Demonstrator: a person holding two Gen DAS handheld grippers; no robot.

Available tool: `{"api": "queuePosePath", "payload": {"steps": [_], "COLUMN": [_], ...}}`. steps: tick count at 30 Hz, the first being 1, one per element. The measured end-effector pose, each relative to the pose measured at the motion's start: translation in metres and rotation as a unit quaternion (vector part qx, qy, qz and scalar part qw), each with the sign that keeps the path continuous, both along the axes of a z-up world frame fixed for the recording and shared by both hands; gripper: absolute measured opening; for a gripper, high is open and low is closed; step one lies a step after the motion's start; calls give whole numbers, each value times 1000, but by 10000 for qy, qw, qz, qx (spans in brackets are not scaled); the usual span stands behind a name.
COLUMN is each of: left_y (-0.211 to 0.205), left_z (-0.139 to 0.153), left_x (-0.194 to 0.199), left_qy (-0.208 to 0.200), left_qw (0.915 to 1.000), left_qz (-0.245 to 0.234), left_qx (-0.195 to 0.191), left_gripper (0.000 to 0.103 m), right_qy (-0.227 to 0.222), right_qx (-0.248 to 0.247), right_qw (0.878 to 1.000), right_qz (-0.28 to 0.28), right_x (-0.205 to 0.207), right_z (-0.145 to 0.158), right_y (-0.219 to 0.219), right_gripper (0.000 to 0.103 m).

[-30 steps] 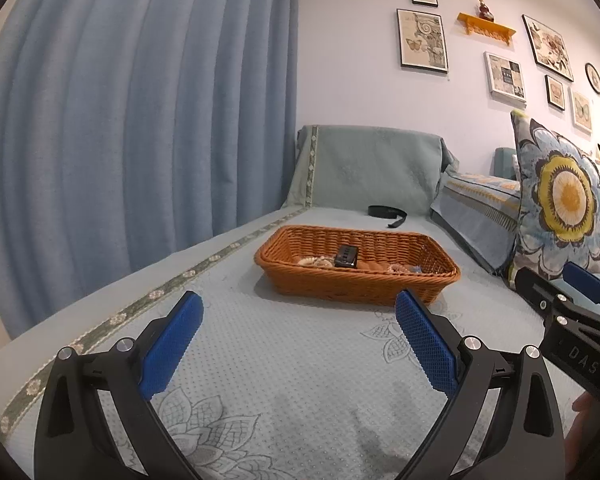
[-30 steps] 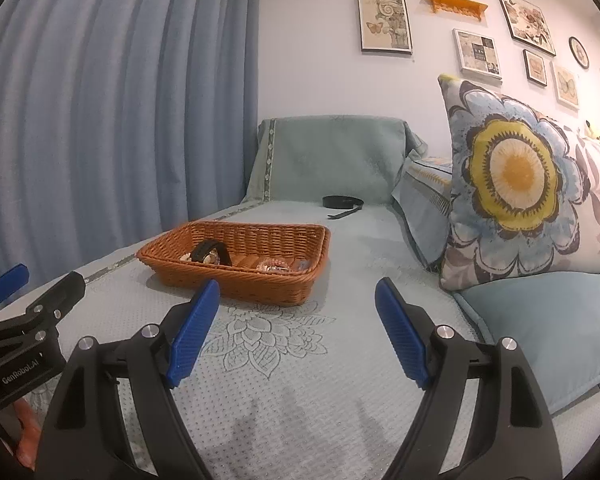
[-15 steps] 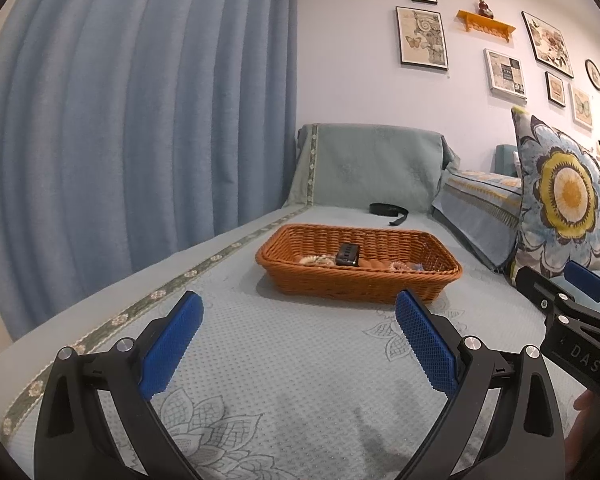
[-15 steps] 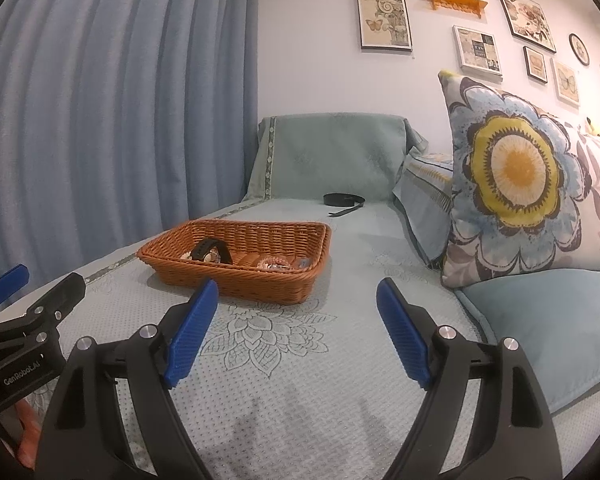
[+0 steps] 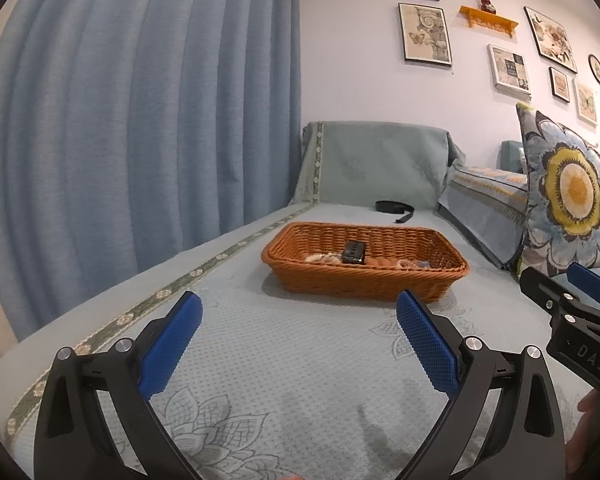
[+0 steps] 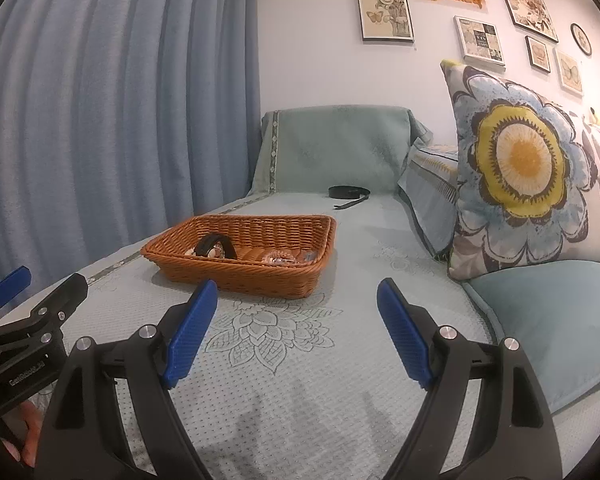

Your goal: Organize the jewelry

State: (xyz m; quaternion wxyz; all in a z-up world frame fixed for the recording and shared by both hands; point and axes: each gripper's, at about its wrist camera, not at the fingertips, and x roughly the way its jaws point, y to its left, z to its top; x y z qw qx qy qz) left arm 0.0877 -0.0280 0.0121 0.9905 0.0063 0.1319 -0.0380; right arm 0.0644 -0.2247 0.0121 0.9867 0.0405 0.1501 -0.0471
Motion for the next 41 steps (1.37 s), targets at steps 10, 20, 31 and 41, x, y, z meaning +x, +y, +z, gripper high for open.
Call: {"api": "queuePosePath", "payload": {"steps": [10, 20, 31, 41], "left_y": [2, 0, -1, 2], "left_z": [1, 2, 3, 4], "left_x": [-2, -2, -4, -2], "left_qy": [11, 0, -73, 3], "left_qw": [10000, 10000, 9998, 9999], "left_qz": [12, 5, 172, 100], "left_qx": [-51, -41, 77, -79], "left_gripper": [95, 95, 94, 95], "right_qy": [-5, -44, -30, -15], "right_qx": [-1, -13, -41, -35], "right_qw": [10000, 10000, 10000, 10000], "right_qz": [-1, -9, 6, 16], "right_x": [0, 0, 0, 1], "right_z": [0, 0, 0, -1], "right_y": [0, 1, 2, 2], "right_gripper": [78, 78, 78, 78]}}
